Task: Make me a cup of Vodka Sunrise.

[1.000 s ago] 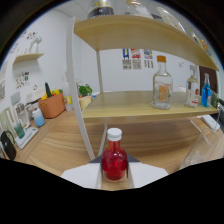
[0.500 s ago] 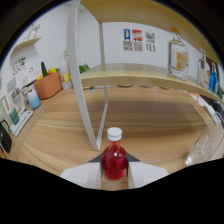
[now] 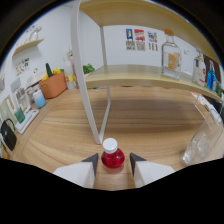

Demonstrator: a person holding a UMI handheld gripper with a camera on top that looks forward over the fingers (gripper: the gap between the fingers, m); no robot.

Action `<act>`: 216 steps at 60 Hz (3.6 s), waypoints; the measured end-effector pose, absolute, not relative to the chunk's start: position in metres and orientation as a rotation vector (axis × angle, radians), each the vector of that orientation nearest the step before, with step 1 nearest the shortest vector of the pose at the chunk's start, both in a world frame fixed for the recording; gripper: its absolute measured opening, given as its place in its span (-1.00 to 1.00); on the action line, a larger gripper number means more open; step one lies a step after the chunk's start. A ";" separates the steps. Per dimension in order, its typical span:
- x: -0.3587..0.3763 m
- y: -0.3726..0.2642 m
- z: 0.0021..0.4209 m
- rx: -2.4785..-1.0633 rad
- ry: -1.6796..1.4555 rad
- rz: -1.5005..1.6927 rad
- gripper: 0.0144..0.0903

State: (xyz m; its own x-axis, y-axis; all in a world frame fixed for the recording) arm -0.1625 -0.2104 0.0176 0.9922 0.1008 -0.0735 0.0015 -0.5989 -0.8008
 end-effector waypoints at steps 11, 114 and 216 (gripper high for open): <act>-0.163 -0.232 0.086 -2.084 -0.126 0.207 0.87; 0.210 -0.106 0.383 -1.737 0.027 0.008 0.02; 0.095 -0.195 0.204 -1.430 -1.229 -1.195 -0.05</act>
